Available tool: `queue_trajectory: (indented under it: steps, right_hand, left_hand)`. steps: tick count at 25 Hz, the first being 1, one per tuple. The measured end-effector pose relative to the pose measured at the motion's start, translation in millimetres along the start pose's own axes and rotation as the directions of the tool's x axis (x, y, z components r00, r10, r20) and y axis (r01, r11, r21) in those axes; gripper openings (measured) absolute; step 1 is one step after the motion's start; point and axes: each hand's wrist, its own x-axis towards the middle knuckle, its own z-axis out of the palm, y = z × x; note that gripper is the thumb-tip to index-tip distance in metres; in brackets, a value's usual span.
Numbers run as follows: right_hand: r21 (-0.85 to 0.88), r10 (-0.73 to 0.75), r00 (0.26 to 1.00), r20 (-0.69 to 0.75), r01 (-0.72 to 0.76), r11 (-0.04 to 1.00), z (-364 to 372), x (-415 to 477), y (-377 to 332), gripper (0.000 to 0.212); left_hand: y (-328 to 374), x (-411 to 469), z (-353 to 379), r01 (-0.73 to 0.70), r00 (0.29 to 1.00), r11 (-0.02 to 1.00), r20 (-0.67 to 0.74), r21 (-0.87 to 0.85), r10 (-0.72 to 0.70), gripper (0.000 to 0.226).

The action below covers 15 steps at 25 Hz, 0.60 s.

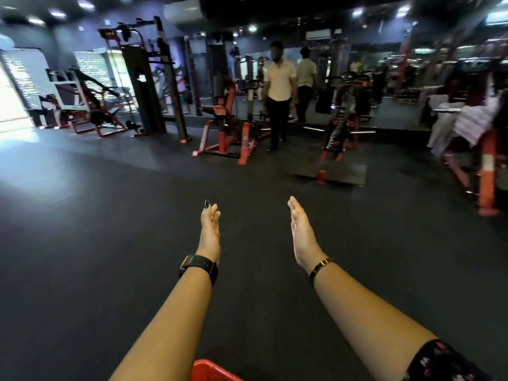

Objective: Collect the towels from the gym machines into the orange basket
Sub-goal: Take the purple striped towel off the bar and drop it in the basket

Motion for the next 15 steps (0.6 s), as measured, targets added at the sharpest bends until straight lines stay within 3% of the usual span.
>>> queue_trajectory:
  steps: [6, 11, 15]
  right_hand:
    - [0.029, -0.01, 0.954, -0.3, 0.02, 0.999, -155.2, -31.3, -21.1, 0.049]
    - [0.032, -0.053, 0.851, -0.523, 0.082, 0.996, -293.9, -69.7, -46.3, 0.049]
    - [-0.008, -0.088, 0.788, -0.61, 0.104, 0.995, -388.0, -95.0, -70.2, 0.05]
  left_hand:
    - [-32.2, -11.8, 159.6, 0.071, 0.951, 0.997, 0.3, 0.044, -0.081, 0.061]
    - [-53.0, -40.8, 310.4, 0.106, 0.853, 0.994, 0.511, 0.03, -0.107, 0.061]
    - [-66.2, -71.9, 415.4, 0.15, 0.768, 0.989, 0.629, 0.007, -0.121, 0.063]
